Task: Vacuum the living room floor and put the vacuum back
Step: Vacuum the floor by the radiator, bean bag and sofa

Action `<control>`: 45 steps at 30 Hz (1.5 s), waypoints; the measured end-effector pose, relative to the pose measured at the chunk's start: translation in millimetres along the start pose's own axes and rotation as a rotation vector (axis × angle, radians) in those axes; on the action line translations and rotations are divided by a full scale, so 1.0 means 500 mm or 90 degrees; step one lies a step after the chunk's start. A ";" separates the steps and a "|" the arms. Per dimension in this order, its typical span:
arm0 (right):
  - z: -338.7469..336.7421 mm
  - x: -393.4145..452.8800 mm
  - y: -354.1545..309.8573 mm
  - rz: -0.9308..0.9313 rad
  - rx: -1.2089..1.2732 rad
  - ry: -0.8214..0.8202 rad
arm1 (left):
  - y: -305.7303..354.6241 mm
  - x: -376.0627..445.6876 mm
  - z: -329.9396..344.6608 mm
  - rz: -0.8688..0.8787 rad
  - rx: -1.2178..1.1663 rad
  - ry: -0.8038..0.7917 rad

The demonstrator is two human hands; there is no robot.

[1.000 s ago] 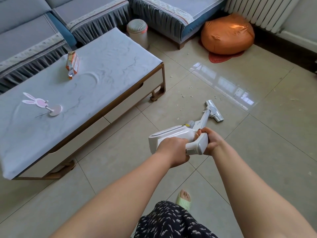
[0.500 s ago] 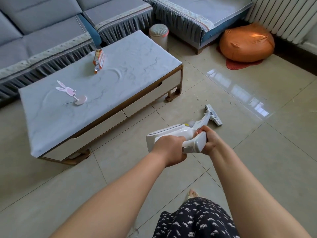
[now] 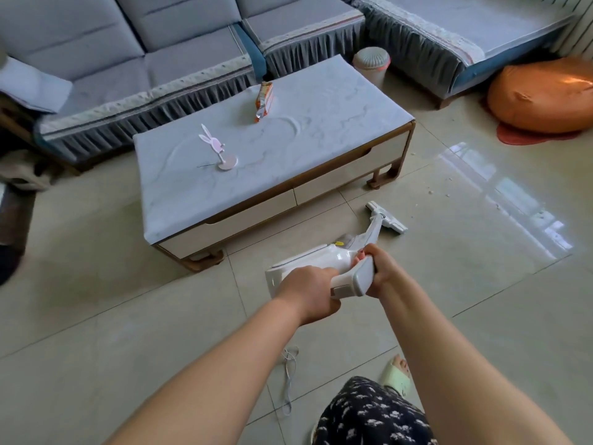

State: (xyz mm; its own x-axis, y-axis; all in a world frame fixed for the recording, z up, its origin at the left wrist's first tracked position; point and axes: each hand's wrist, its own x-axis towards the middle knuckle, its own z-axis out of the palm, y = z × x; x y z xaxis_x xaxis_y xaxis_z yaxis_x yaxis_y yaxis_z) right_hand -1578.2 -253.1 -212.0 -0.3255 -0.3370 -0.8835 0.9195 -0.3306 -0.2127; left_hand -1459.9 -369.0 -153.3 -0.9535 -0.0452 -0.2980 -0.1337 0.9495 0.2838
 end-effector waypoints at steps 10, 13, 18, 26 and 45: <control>-0.009 0.030 0.024 0.007 0.008 0.030 | -0.024 0.007 0.026 0.002 0.013 -0.029; -0.015 0.041 -0.002 0.005 0.020 0.034 | -0.014 0.034 0.023 0.014 0.013 -0.030; -0.027 0.056 -0.062 -0.002 0.038 0.013 | 0.015 0.094 0.008 0.026 0.021 -0.035; -0.070 0.075 -0.183 -0.003 0.050 0.015 | 0.092 0.200 0.007 0.041 0.023 -0.054; -0.126 0.100 -0.403 0.008 0.078 0.013 | 0.234 0.384 -0.029 0.035 0.042 -0.054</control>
State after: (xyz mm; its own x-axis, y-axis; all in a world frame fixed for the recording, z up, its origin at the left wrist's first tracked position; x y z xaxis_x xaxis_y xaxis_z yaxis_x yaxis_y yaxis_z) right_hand -1765.7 -147.8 -239.5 -0.3080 -0.3240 -0.8945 0.8891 -0.4326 -0.1495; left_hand -1662.3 -271.1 -163.9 -0.9325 0.0308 -0.3599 -0.0612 0.9685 0.2414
